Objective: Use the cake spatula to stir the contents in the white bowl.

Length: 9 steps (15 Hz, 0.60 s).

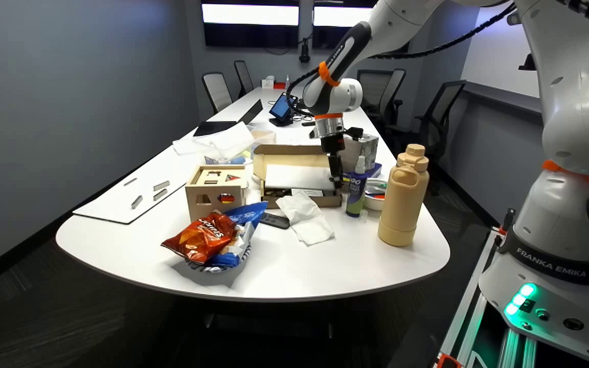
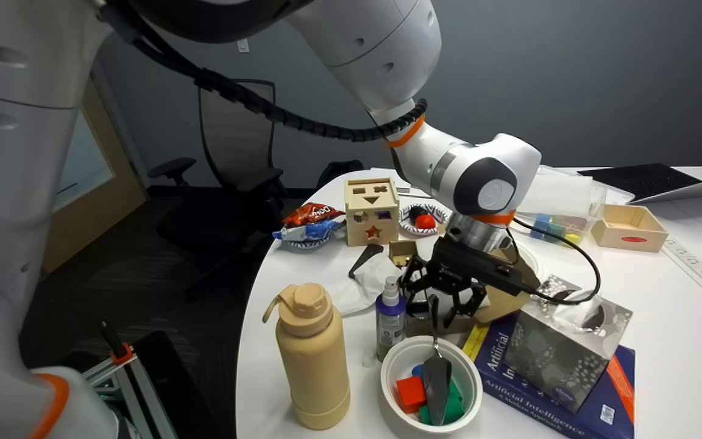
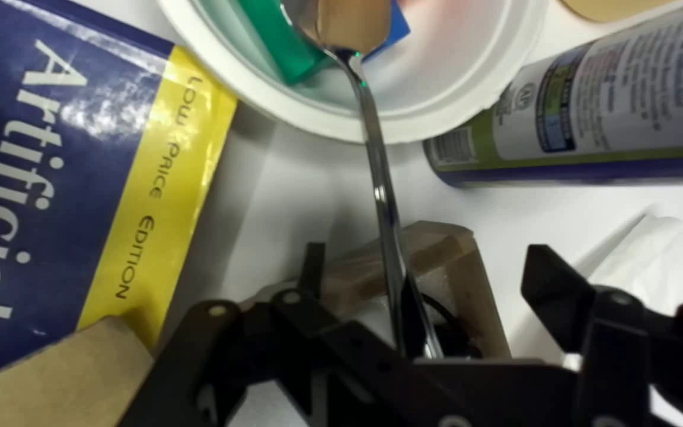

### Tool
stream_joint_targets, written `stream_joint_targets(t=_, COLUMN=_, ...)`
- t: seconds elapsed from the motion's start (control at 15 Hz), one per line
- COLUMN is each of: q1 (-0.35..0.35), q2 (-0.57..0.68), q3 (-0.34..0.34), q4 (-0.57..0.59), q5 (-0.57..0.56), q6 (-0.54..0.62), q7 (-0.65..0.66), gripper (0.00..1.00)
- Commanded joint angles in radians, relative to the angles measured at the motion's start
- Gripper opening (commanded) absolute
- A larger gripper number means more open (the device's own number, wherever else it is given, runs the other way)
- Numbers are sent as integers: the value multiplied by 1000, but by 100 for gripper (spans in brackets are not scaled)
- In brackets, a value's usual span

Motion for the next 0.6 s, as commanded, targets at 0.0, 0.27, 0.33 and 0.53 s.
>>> stream_joint_targets(t=0.0, q1=-17, q2=22, q3=12, q4=40, q5=25, q6=-38, q7=-29, gripper=58)
stream_joint_targets(t=0.27, q1=-18, q2=25, q3=10, q4=49, q5=23, q6=-48, q7=-25, gripper=59)
stream_joint_targets(t=0.33, q1=-18, q2=25, q3=9, q4=50, q5=23, q6=-49, q7=-25, gripper=60)
stream_joint_targets(t=0.53, q1=-19, q2=18, q3=8, q4=46, q5=22, q6=-48, q7=-25, gripper=60)
